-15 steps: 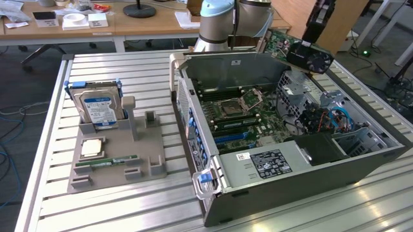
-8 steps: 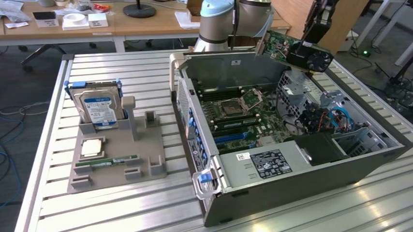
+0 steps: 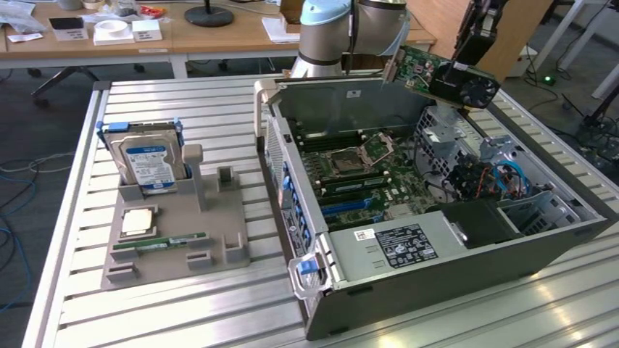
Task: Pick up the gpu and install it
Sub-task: 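Insert the gpu into the slot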
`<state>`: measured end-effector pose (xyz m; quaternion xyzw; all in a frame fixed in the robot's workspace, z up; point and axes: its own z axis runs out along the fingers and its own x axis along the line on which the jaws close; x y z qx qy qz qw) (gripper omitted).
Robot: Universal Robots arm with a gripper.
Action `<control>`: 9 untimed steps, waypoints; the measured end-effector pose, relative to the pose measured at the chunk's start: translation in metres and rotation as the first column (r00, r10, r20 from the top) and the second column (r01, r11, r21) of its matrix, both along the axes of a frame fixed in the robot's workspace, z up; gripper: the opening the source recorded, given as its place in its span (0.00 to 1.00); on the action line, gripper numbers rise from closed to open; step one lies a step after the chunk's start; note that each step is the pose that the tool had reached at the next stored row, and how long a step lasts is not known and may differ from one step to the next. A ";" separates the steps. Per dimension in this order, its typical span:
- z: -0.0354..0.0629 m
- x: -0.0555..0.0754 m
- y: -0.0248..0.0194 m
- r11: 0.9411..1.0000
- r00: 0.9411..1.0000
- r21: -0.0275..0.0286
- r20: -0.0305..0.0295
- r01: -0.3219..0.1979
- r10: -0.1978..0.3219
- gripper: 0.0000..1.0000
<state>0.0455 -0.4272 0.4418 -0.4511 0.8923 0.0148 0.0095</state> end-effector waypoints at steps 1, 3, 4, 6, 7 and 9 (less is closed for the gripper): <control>0.0000 0.000 0.0000 1.000 1.000 0.000 0.000 0.000 0.000 0.26; 0.0000 0.000 0.0000 1.000 1.000 0.000 0.000 -0.001 0.001 0.26; 0.0000 0.000 0.0000 1.000 1.000 0.000 0.000 -0.002 0.002 0.26; 0.0000 0.000 0.0000 1.000 1.000 0.000 0.000 -0.011 0.011 0.26; 0.0000 0.000 0.0000 1.000 1.000 0.000 0.000 -0.018 0.018 0.26; 0.0000 0.000 0.0000 0.999 0.999 0.000 0.000 -0.036 0.036 0.26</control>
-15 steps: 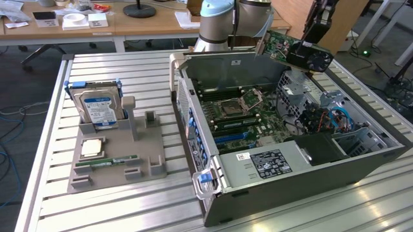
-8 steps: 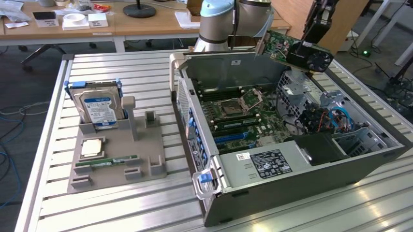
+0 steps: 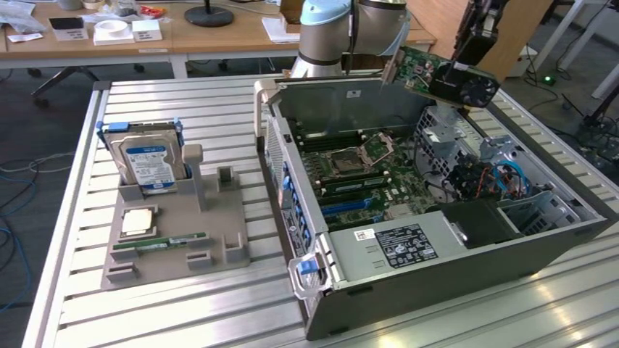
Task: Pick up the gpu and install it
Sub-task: 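Insert the gpu into the slot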
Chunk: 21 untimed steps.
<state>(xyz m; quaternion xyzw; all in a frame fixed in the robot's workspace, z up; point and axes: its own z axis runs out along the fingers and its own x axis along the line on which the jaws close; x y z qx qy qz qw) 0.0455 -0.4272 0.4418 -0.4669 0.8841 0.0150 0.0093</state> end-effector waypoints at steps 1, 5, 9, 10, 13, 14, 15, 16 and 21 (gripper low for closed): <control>0.0000 0.000 0.0000 1.000 1.000 0.000 0.000 -0.013 0.013 0.26; 0.0000 0.000 0.0000 0.997 0.997 0.000 0.000 -0.082 0.082 0.26; -0.0001 0.000 0.0000 0.988 0.988 0.000 0.000 -0.155 0.155 0.26; -0.0001 0.000 0.0000 0.985 0.985 0.000 0.000 -0.173 0.173 0.26; -0.0001 0.000 0.0000 0.974 0.974 0.000 0.000 -0.227 0.227 0.26; -0.0002 0.000 0.0000 0.970 0.970 0.000 0.000 -0.244 0.244 0.26; -0.0002 0.000 0.0000 0.965 0.965 0.000 0.000 -0.262 0.262 0.26; -0.0002 0.000 0.0000 0.960 0.960 0.000 0.000 -0.279 0.279 0.26; -0.0003 0.000 0.0000 0.931 0.931 0.000 0.000 -0.365 0.365 0.26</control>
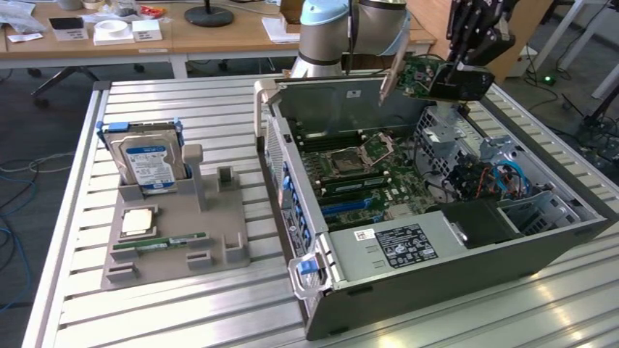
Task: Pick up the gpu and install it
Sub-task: 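Insert the gpu into the slot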
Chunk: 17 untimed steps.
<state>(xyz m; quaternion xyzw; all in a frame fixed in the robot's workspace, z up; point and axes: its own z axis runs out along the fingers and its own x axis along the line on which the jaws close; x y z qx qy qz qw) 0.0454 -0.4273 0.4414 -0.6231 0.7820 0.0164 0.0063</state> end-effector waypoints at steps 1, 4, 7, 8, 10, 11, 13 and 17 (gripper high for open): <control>0.0000 0.000 0.0000 1.000 1.000 0.000 0.000 -0.019 0.019 0.26; -0.0001 0.000 0.0000 0.997 0.997 0.000 0.000 -0.072 0.072 0.26; -0.0001 0.000 0.0000 0.992 0.992 0.000 0.000 -0.127 0.127 0.26; -0.0002 0.000 0.0000 0.989 0.989 0.000 0.000 -0.145 0.145 0.26; -0.0002 0.000 0.0000 0.984 0.984 0.000 0.000 -0.181 0.181 0.26; -0.0002 0.000 0.0000 0.980 0.980 0.000 0.000 -0.199 0.199 0.26; -0.0003 0.000 0.0000 0.972 0.972 0.000 0.000 -0.234 0.234 0.26; -0.0002 0.000 0.0000 0.965 0.965 -0.001 0.000 -0.262 0.262 0.26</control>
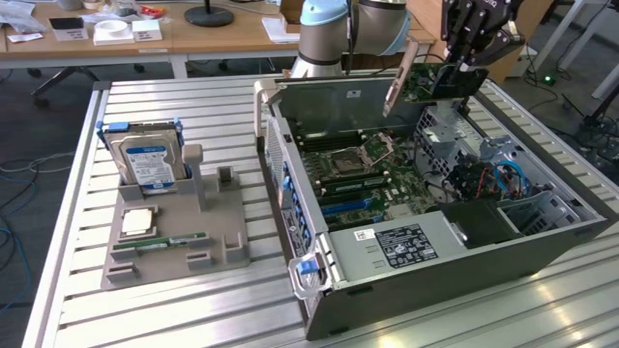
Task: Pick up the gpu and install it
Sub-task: 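Insert the gpu into the slot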
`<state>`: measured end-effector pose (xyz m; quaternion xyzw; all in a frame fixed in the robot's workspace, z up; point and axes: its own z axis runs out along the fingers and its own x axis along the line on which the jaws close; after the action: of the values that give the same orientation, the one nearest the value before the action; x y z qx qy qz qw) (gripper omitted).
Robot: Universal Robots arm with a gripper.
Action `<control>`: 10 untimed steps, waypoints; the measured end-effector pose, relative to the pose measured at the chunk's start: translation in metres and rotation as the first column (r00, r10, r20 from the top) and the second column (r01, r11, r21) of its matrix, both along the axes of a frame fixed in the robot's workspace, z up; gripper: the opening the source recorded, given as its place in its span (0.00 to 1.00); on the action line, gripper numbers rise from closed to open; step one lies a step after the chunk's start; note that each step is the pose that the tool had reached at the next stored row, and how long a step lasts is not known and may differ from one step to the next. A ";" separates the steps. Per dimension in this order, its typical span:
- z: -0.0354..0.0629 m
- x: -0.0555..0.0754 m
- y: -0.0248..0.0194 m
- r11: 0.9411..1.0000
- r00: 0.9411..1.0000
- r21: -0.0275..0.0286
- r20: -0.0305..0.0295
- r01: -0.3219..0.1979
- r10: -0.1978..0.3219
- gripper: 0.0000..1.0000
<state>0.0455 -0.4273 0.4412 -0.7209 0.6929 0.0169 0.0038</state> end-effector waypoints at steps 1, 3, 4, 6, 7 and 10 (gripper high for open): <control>0.0000 0.000 0.0000 1.000 1.000 0.000 0.000 0.000 0.000 0.26; -0.0001 0.000 0.0000 1.000 1.000 0.000 0.000 0.000 0.000 0.26; -0.0001 0.000 0.0000 1.000 1.000 0.000 0.000 0.000 0.000 0.26; 0.0000 0.000 0.0000 1.000 1.000 0.000 0.000 0.000 0.000 0.26; 0.0000 0.000 0.0000 1.000 1.000 0.000 0.000 -0.001 0.001 0.26; -0.0001 0.000 0.0000 1.000 1.000 0.000 0.000 -0.004 0.004 0.26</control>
<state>0.0454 -0.4272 0.4412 -0.7223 0.6913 0.0169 0.0039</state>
